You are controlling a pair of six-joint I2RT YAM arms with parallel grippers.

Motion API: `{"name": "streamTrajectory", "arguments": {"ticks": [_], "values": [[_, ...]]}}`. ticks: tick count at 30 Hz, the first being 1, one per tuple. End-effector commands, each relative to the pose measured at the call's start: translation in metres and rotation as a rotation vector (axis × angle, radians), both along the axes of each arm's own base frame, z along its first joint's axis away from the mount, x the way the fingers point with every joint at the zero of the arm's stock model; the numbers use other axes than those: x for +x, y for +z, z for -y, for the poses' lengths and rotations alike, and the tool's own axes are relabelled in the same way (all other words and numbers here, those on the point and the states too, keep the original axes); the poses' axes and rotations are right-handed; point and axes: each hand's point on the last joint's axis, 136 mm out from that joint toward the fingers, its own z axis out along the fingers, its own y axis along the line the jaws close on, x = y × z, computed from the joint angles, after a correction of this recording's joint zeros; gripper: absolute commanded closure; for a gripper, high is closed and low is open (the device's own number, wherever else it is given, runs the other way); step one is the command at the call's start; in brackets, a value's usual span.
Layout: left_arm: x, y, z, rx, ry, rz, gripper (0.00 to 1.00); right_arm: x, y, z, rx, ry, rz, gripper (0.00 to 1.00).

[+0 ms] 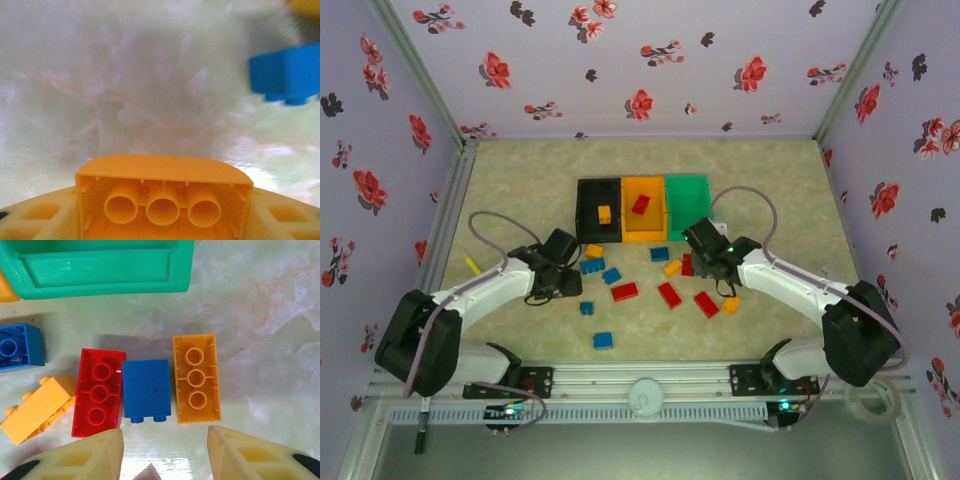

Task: Sort the legos into containers by color

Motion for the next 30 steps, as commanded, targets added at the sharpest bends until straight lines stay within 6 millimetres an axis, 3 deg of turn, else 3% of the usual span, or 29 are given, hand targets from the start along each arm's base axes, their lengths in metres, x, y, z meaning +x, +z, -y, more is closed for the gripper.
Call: {"name": "streamTrajectory", "arguments": {"ticks": [1,7,13,19,20,22,24,26,30], "values": [[0.018,0.031,0.006,0.000,-0.035,0.053,0.44,0.003,0.006,0.002,-0.003,-0.010,0.020,0.52],[0.064,0.079,0.025,0.002,-0.085,0.142,0.44,0.000,0.004,0.002,0.020,-0.015,0.026,0.53],[0.124,0.107,0.045,0.003,-0.105,0.200,0.45,-0.008,0.005,0.001,0.052,-0.014,0.030,0.53],[0.186,0.105,0.063,-0.026,-0.108,0.184,0.45,-0.017,0.005,-0.004,0.078,0.001,0.031,0.53],[0.196,0.104,0.065,-0.033,-0.108,0.179,0.42,-0.019,0.005,-0.004,0.079,0.003,0.031,0.53],[0.212,0.101,0.069,-0.042,-0.111,0.167,0.28,-0.021,0.005,-0.004,0.083,0.004,0.031,0.53],[0.220,0.102,0.076,-0.055,-0.127,0.162,0.19,-0.023,0.006,-0.003,0.083,0.004,0.033,0.53],[0.219,0.105,0.078,-0.068,-0.131,0.163,0.17,-0.025,0.007,-0.002,0.084,0.001,0.039,0.53],[0.201,0.112,0.071,-0.085,-0.113,0.183,0.16,-0.026,0.010,0.002,0.080,-0.007,0.052,0.52]]}}
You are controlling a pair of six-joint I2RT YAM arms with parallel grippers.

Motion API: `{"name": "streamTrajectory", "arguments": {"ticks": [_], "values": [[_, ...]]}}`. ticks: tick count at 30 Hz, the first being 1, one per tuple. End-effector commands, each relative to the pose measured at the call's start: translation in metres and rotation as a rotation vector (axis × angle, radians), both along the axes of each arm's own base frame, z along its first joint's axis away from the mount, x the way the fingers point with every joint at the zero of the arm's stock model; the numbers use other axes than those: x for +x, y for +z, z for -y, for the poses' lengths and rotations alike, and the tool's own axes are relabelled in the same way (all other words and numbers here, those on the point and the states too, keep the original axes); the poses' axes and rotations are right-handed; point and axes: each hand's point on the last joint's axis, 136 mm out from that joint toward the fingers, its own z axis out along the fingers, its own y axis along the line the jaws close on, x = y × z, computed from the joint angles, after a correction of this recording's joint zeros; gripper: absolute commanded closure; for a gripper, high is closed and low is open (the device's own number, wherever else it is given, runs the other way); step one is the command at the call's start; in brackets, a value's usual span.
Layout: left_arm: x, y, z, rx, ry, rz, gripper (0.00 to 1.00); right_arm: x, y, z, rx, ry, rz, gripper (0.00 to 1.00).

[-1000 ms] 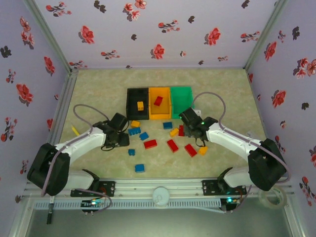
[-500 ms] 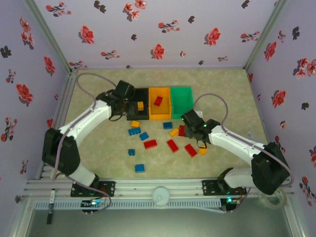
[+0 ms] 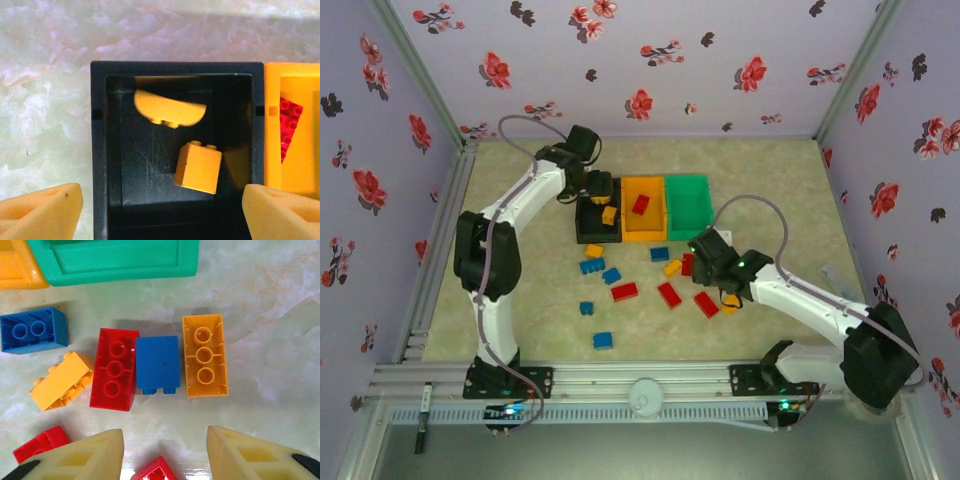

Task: Sort the legos into containers by color

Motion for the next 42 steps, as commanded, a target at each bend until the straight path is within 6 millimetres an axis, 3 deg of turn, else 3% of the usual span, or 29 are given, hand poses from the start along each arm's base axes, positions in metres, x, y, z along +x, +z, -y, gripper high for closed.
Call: {"name": "streamTrajectory", "arguments": {"ticks": [1,9,14,19,29,42], "values": [[-0.028,0.018,-0.007,-0.024,-0.013,0.005,0.16,-0.004,0.001,0.007,-0.010,-0.023,0.010,0.52],[-0.108,0.026,-0.033,-0.094,0.040,0.058,0.16,0.003,0.004,0.018,-0.072,-0.040,0.029,0.47],[-0.156,0.021,-0.033,-0.129,0.028,0.054,0.16,0.010,0.002,0.037,-0.076,-0.089,0.004,0.45],[-0.185,0.017,-0.028,-0.163,0.020,0.053,0.16,0.015,-0.005,0.050,-0.047,-0.117,-0.045,0.43],[-0.195,0.020,-0.023,-0.160,-0.006,0.063,0.16,0.035,-0.016,0.056,-0.060,-0.114,-0.111,0.39],[-0.200,0.027,-0.026,-0.147,-0.016,0.077,0.16,0.047,-0.041,0.038,-0.028,-0.069,-0.185,0.39]]}}
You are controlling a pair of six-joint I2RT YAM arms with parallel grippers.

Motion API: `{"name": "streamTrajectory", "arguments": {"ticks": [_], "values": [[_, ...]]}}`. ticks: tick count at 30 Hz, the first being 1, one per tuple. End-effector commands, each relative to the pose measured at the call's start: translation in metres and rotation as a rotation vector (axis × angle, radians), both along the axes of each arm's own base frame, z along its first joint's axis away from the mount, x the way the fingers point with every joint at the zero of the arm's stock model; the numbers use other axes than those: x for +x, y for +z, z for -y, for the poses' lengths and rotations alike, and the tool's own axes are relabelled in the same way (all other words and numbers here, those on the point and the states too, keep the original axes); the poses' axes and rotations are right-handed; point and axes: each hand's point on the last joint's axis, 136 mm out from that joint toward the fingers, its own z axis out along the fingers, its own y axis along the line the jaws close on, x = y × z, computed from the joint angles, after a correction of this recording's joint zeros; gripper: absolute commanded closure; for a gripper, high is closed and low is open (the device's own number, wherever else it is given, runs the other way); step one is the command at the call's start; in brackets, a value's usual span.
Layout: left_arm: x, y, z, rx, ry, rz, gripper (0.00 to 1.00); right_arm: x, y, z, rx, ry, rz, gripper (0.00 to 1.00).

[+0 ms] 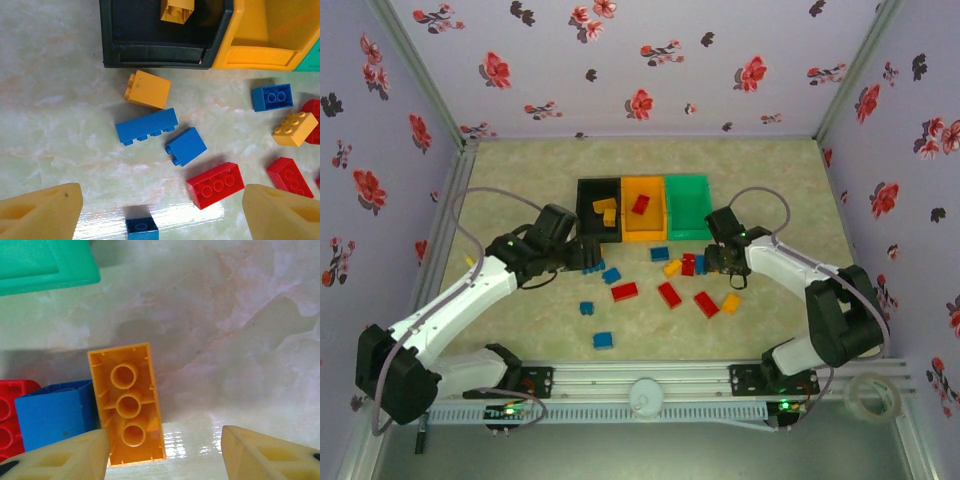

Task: Sort the legos into containers by color

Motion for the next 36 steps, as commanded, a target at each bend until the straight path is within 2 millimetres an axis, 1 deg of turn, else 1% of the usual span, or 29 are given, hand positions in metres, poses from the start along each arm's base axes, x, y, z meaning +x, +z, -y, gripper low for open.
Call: {"name": "streamTrajectory", "arguments": {"ticks": [1,5,14,22,36], "values": [[-0.002,0.008,-0.006,0.017,0.016,0.020,0.16,0.009,0.005,-0.010,0.039,0.023,0.015,0.39],[-0.002,0.007,-0.006,0.019,0.016,0.018,0.16,0.009,0.002,-0.015,0.059,0.039,0.006,0.39],[-0.001,0.008,-0.005,0.024,0.014,0.015,0.16,0.010,-0.006,-0.019,0.056,0.049,-0.016,0.40],[-0.002,0.008,-0.008,0.031,0.016,0.015,0.16,0.013,-0.016,-0.012,0.014,0.023,-0.035,0.45],[-0.004,0.006,-0.011,0.040,0.019,0.012,0.16,0.013,-0.022,0.000,0.003,-0.024,-0.051,0.52]]}}
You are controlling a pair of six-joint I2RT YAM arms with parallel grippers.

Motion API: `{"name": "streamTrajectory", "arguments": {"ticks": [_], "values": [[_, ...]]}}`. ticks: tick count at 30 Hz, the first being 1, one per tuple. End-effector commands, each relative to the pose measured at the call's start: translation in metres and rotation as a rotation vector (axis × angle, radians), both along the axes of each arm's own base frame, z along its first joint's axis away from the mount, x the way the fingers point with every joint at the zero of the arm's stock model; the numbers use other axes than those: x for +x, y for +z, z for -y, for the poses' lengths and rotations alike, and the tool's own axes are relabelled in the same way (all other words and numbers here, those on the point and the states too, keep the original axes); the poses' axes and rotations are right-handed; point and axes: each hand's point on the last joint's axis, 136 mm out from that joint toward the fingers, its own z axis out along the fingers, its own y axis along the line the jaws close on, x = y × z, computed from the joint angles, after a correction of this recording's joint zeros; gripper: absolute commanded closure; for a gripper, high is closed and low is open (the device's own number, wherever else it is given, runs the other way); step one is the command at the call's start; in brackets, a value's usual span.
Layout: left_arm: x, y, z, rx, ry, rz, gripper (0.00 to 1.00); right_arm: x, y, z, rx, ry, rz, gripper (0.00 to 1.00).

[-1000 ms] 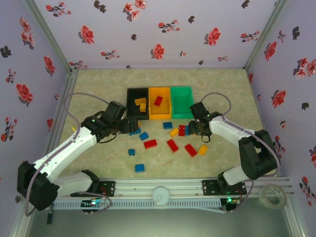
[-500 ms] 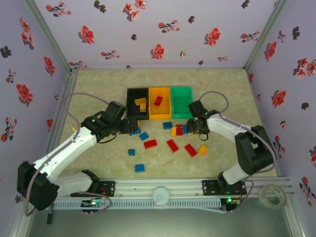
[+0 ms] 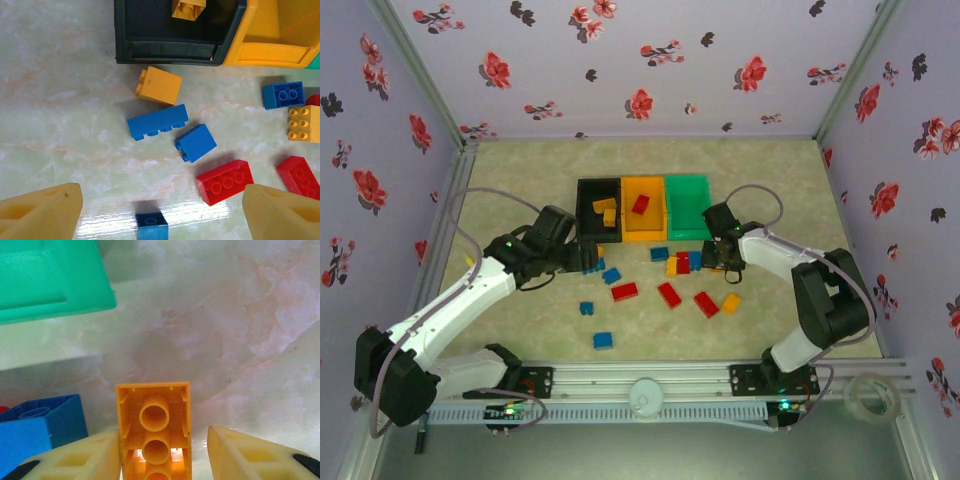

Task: Sort the legos into containers by color

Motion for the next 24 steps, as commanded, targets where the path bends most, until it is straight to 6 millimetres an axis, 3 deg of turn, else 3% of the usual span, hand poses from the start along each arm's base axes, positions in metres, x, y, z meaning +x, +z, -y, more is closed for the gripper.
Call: {"name": "streamTrajectory", "arguments": {"ticks": [1,16,24], "values": [[-0.001,0.009,-0.003,0.005,0.006,0.022,0.16,-0.004,-0.006,0.009,-0.030,-0.020,-0.023,0.52],[-0.005,0.010,-0.007,0.003,0.010,0.029,0.16,-0.004,-0.005,0.005,-0.014,-0.003,-0.029,0.69],[-0.005,0.013,-0.008,-0.001,0.013,0.038,0.16,-0.001,0.032,0.006,-0.002,0.009,0.045,0.75]]}}
